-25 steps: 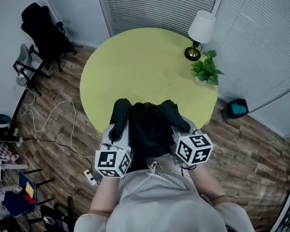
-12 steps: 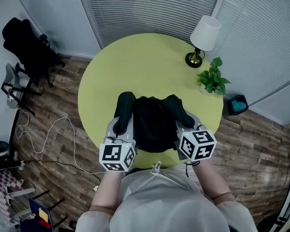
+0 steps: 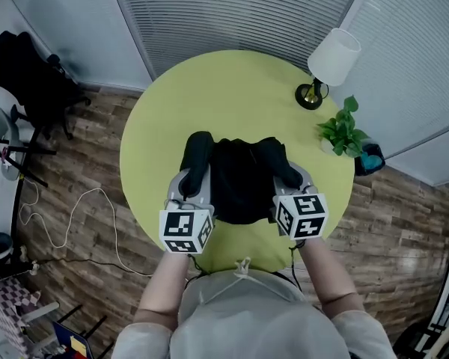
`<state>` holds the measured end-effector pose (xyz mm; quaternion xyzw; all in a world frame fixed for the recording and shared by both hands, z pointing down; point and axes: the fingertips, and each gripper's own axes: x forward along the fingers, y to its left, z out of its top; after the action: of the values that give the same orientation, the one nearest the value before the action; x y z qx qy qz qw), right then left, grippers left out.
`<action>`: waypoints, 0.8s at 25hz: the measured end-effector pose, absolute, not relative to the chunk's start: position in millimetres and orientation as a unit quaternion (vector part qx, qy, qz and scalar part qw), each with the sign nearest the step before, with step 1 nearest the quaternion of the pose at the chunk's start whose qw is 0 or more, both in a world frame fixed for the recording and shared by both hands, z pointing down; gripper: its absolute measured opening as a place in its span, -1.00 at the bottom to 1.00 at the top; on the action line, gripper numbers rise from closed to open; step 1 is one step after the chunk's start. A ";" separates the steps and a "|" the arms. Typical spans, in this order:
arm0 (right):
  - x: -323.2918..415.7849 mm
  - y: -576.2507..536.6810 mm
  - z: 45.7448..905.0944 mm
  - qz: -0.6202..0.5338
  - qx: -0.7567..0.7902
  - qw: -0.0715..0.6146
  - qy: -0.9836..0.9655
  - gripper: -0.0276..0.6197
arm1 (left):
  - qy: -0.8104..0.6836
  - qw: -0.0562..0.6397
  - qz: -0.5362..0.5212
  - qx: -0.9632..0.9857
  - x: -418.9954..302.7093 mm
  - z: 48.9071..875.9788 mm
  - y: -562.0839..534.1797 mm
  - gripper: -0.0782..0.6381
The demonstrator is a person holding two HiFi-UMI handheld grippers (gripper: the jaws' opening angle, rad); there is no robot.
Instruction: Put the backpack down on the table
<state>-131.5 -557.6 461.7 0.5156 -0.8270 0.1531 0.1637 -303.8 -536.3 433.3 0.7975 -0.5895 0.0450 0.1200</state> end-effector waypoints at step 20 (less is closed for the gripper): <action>-128.6 -603.7 522.7 0.117 0.540 0.230 -0.801 -0.80 | -0.578 0.169 0.051 0.797 -316.0 490.4 -586.7 -0.70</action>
<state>-128.6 -603.7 522.7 0.5395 -0.8014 0.1172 0.2302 -316.0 -586.7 490.4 0.7969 -0.5778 0.0509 0.1690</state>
